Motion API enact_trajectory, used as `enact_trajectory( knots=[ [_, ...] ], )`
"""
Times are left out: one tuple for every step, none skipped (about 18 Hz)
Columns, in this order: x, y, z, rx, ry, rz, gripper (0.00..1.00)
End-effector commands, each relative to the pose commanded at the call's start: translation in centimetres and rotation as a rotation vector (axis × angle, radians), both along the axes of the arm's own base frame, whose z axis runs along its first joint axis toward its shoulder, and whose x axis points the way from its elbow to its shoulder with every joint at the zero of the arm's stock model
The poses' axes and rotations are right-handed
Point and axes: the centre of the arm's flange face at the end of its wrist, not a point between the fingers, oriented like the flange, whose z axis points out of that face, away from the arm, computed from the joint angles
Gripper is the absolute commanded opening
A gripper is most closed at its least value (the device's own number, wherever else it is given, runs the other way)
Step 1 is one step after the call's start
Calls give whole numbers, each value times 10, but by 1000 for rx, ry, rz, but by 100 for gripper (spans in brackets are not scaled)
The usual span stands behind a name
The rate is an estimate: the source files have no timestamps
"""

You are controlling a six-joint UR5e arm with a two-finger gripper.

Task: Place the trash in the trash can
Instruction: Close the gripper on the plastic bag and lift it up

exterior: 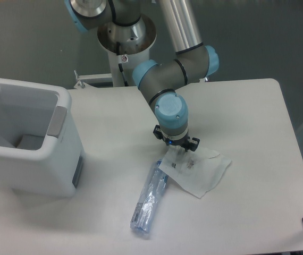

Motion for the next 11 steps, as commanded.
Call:
enact_trajectory(
  knots=[
    [0, 0, 0, 0, 0, 1, 5],
    [0, 0, 2, 2, 3, 2, 0],
    [0, 0, 3, 4, 3, 2, 0],
    [-1, 0, 4, 6, 5, 3, 0],
    [-2, 0, 7, 9, 9, 5, 0],
    [-2, 0, 9, 12, 14, 18, 0],
    [-2, 1, 12, 16, 21, 27, 0],
    [-3, 2, 16, 21, 27, 29, 0],
    [-6, 2, 20, 29, 32, 32, 0],
    [-10, 3, 24, 37, 40, 36, 0],
    [-16, 1, 37, 58, 55, 47, 0]
  ],
)
